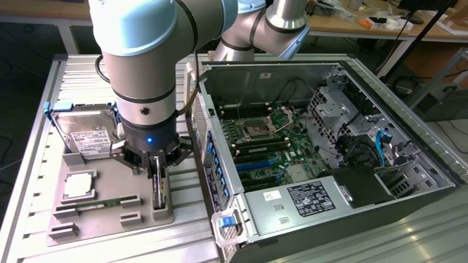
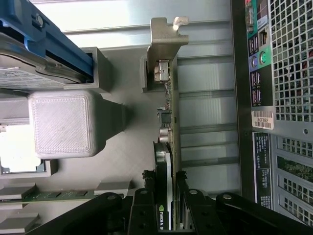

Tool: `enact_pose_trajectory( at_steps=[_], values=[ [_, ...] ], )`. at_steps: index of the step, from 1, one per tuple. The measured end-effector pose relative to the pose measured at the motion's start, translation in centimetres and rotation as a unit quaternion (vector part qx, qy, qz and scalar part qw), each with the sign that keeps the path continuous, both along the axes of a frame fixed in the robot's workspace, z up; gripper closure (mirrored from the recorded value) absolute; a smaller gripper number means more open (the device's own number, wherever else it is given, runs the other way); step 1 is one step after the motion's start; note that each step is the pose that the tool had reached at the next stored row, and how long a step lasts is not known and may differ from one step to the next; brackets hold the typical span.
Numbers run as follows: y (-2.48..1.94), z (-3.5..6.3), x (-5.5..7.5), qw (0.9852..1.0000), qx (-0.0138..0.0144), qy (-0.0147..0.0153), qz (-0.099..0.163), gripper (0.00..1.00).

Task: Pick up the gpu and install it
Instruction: 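Pick up the gpu and move the gpu toward the slot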

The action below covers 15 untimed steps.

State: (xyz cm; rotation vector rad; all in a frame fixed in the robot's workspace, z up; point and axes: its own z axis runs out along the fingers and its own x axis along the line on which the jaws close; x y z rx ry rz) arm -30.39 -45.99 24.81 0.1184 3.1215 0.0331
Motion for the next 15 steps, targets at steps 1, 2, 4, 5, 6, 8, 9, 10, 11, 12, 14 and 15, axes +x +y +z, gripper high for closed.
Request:
enact_pose_trajectory(
  at_steps=[1,2,4,5,6,8,9,10,11,12,14,15],
  values=[
    [0.0,0.03,0.0,1.0,0.0,0.0,0.0,0.73],
    [0.0,0.07,0.0,1.0,0.0,0.0,0.0,0.73],
    [0.0,0.24,0.0,1.0,0.0,0.0,0.0,0.73],
    [0.0,0.42,0.0,1.0,0.0,0.0,0.0,0.73],
    [0.0,0.59,0.0,1.0,0.0,0.0,0.0,0.73],
    [0.0,0.82,0.0,1.0,0.0,0.0,0.0,0.73],
    [0.0,1.0,0.0,1.0,0.0,0.0,0.0,0.73],
    [0.0,1.13,0.0,1.0,0.0,0.0,0.0,0.73],
    [0.0,1.22,0.0,1.0,0.0,0.0,0.0,0.73],
    [0.0,1.32,0.0,1.0,0.0,0.0,0.0,0.73],
    [0.0,1.46,0.0,1.0,0.0,0.0,0.0,0.73],
    [0.0,1.52,0.0,1.0,0.0,0.0,0.0,0.73]
  ],
)
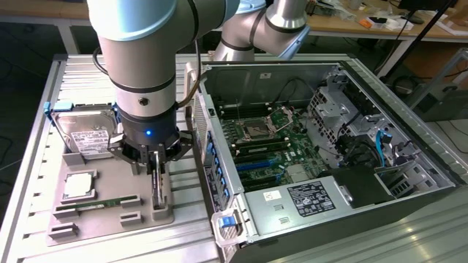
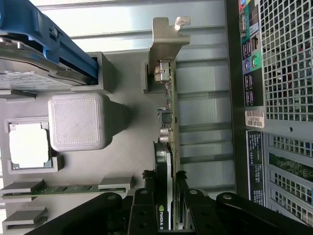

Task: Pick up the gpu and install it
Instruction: 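Pick up the gpu and move the gpu toward the slot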

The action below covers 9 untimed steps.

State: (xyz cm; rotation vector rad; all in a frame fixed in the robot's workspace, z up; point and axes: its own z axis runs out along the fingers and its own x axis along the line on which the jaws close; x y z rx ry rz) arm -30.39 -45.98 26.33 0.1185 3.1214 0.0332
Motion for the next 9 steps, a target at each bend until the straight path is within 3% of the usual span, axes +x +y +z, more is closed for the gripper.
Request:
enact_pose_trajectory(
  at_steps=[9],
  values=[
    [0.0,0.43,0.0,1.0,0.0,0.0,0.0,0.73]
  ],
)
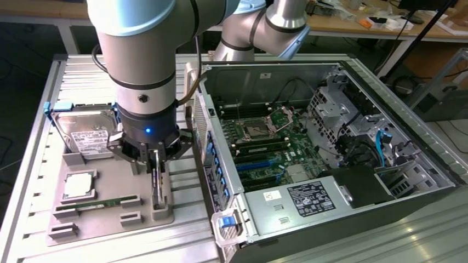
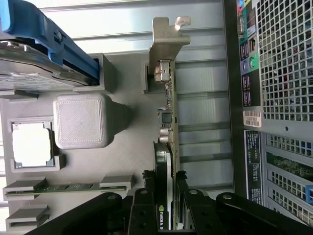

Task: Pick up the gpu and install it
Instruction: 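Pick up the gpu and move the gpu toward the slot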

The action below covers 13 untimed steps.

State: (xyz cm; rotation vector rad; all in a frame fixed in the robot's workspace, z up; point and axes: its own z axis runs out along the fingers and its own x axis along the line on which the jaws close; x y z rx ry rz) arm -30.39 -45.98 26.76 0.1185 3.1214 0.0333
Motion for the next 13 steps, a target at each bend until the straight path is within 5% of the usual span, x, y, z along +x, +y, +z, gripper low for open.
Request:
enact_pose_trajectory(
  at_steps=[13],
  values=[
    [0.0,0.34,0.0,1.0,0.0,0.0,0.0,0.73]
  ],
)
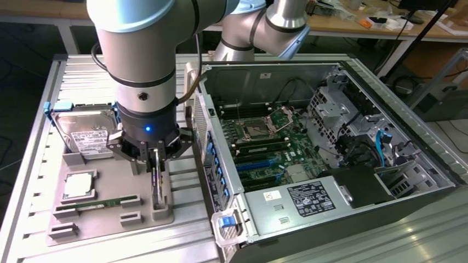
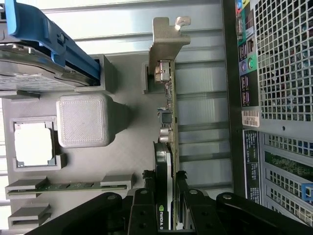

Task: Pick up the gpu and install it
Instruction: 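Pick up the gpu and move the gpu toward the slot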

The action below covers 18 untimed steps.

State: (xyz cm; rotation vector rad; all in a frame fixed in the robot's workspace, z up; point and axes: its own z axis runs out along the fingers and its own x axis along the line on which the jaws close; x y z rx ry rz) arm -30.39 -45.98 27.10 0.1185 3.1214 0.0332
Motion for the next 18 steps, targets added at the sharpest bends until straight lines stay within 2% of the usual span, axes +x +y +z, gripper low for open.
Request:
enact_pose_trajectory(
  at_steps=[18],
  values=[
    [0.0,0.51,0.0,1.0,0.0,0.0,0.0,0.73]
  ],
)
